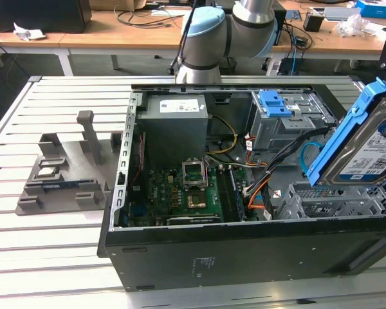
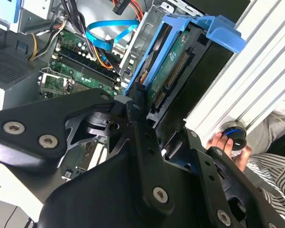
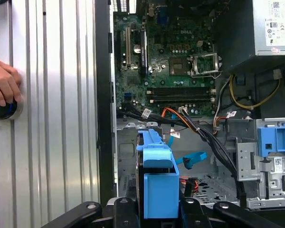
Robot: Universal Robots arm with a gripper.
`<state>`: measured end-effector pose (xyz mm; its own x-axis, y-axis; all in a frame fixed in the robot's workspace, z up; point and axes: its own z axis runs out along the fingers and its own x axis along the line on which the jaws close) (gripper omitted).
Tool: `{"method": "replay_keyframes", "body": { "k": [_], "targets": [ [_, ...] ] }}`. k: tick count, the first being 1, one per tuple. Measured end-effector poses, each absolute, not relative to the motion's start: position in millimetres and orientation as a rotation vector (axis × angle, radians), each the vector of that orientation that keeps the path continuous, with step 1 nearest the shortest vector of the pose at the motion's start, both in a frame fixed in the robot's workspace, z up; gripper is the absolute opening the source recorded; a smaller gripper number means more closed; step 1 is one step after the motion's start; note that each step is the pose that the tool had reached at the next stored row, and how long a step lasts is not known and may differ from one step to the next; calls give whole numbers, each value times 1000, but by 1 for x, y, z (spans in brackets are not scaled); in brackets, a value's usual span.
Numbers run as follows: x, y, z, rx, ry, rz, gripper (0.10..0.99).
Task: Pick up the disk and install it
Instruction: 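Pick up the disk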
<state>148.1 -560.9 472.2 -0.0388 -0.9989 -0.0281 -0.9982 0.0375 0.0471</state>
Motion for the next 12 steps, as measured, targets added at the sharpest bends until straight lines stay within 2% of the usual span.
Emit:
{"method": "replay_keyframes", "body": {
  "k": [12],
  "targets": [
    [148, -558, 467, 2186, -2237, -83, 365]
  ]
}}
